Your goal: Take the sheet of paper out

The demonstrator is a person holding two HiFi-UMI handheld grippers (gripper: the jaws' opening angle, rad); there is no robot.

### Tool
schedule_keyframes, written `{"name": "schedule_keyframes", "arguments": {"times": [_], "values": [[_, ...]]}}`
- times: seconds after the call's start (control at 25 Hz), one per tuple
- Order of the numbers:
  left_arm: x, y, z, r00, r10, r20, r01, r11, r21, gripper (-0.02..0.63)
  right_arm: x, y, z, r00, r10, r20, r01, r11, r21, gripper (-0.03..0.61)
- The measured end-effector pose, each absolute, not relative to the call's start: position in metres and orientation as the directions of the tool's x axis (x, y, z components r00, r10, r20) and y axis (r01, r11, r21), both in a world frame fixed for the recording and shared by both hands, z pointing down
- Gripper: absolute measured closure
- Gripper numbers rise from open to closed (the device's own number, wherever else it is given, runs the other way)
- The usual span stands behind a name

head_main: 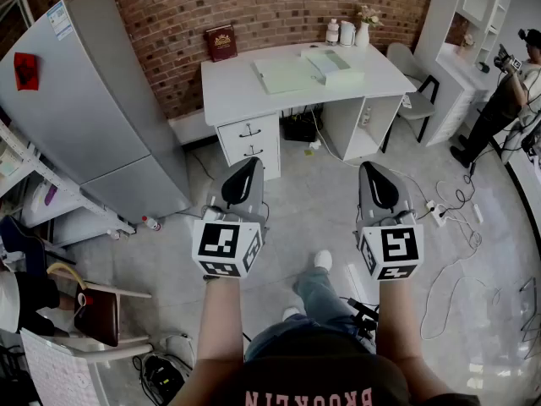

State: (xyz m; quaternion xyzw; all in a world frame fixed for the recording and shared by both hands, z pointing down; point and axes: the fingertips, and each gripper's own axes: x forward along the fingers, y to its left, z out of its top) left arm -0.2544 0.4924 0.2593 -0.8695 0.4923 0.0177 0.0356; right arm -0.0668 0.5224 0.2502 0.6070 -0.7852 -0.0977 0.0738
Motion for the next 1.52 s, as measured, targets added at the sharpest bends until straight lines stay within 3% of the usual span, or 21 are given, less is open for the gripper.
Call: {"name": "schedule_keyframes", "arguments": {"times": [0.56, 1.12, 1.52], "values": [[-0.232, 0.367, 0.271, 0.502, -0.864, -0.049, -0.864, -0.498, -0.070, 0.614, -0.050, 0.392, 0.269, -0.289, -0.957, -0.030, -0.943, 0.280, 0.182, 0.578], [-0.154, 0.168, 0.268, 0.543, -0.840, -0.017, -0.839, -0.541, -0.065, 0.614, 0.023, 0.207, 0.262, -0.257, -0.966, -0.020, -0.956, 0.251, 0.149, 0.577], [-0.124, 0.093, 0.285, 0.553, -0.833, 0.022, -0.833, -0.553, -0.015, 0.614, 0.052, 0.138, 0.272, -0.253, -0.967, 0.004, -0.957, 0.251, 0.146, 0.577]]}}
